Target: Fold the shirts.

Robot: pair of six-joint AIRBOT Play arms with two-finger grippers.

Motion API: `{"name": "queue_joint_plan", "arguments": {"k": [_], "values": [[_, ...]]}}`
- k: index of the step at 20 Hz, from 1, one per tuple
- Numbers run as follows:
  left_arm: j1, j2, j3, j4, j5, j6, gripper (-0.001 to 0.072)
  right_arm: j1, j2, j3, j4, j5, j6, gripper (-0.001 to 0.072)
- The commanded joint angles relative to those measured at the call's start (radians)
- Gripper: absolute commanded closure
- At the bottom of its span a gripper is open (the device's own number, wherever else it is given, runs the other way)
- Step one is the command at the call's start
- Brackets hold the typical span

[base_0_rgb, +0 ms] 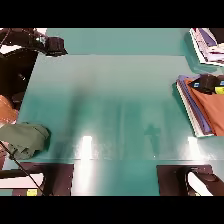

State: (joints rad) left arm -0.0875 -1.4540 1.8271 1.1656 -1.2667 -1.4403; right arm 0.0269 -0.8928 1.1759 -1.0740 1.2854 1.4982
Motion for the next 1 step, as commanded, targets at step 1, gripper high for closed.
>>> {"name": "queue_joint_plan", "arguments": {"k": [1], "values": [[0.0,0.0,0.001,0.0,0.003,0.0,0.0683,0.058,0.0,0.0,0.0,-0.013,-0.001,0.0694]]}}
